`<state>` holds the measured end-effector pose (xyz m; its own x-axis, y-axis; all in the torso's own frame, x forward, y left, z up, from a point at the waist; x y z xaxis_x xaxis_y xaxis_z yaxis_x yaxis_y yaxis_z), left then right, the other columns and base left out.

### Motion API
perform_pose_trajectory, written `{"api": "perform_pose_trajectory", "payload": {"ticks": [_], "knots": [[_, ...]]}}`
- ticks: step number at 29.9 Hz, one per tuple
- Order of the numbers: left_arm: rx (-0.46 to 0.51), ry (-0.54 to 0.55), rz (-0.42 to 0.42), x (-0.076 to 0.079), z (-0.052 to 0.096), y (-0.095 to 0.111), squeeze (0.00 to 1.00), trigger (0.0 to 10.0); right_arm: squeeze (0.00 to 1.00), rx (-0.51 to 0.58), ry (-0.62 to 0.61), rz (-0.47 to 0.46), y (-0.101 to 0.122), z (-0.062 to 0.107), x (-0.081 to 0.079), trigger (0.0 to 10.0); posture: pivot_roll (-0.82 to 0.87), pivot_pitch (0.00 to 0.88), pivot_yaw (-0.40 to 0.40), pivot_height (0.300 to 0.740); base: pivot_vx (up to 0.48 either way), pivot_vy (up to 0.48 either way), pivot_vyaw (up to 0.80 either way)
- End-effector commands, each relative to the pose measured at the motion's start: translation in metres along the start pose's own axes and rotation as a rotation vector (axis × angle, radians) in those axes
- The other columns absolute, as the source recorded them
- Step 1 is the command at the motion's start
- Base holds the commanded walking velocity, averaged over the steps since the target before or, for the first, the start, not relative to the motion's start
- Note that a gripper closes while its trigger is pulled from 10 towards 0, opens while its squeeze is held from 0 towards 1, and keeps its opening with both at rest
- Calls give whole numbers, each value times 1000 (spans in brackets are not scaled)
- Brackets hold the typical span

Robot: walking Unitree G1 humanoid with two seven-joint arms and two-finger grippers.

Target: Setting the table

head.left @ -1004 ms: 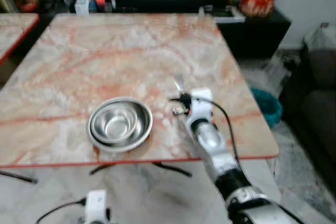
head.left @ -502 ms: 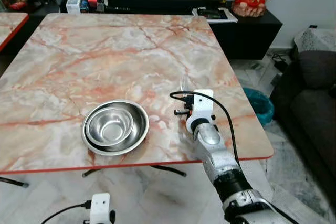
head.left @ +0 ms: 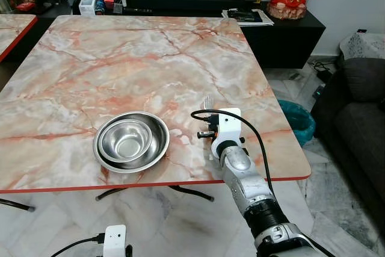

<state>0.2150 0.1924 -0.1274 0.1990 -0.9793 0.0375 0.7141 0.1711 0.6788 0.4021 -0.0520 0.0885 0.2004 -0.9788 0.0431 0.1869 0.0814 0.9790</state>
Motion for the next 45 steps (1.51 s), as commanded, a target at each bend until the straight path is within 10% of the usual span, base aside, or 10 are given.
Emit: {"api": "perform_pose_trajectory", "payload": {"ticks": [1, 18, 21, 35, 36, 37, 38, 45], "knots": [[-24, 3, 6, 0, 2, -9, 0, 10000, 0, 11, -2, 2, 5, 0, 0, 10000, 63, 115, -92, 740, 0, 0, 0], [-24, 3, 6, 0, 2, -9, 0, 10000, 0, 11, -2, 2, 5, 0, 0, 10000, 63, 115, -92, 740, 0, 0, 0], [-44, 13, 3, -4, 2, -12, 0, 10000, 0, -193, 6, 28, -57, 7, 1, 10000, 75, 130, -90, 740, 0, 0, 0], [-42, 13, 3, -3, 2, -11, 0, 10000, 0, -187, 6, 26, -55, 5, 2, 10000, 75, 127, -90, 740, 0, 0, 0], [-42, 13, 2, -3, 2, -11, 0, 10000, 600, -185, 7, 22, -55, 5, 2, 10000, 75, 127, -90, 740, 0, 0, 0], [-42, 13, 2, -3, 2, -11, 0, 10000, 600, -185, 7, 21, -55, 5, 2, 10000, 75, 127, -90, 740, 0, 0, 0], [-43, 14, 1, -3, 2, -11, 0, 10000, 992, -182, 9, 14, -54, 5, 1, 10000, 75, 127, -90, 740, 0, 0, 0], [-42, 18, 0, -5, 2, -10, 0, 10000, 1000, -164, 6, 4, -50, 3, 2, 10000, 77, 127, -89, 740, 0, 0, 0]]}}
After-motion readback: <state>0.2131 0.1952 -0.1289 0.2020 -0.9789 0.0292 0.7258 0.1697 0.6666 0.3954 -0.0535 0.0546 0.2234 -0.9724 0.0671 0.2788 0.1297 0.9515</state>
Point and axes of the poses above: a point about 5 cm out from each wrist's last joint towards the gripper, its own z axis pointing back from the gripper into the wrist, its own y axis along the axis of the wrist's last joint, x = y × z, the point moved 6 cm from there along -z, pointing out of the wrist towards the gripper, and after that the axes turned 6 degrees about z, right-handed, at the moved point
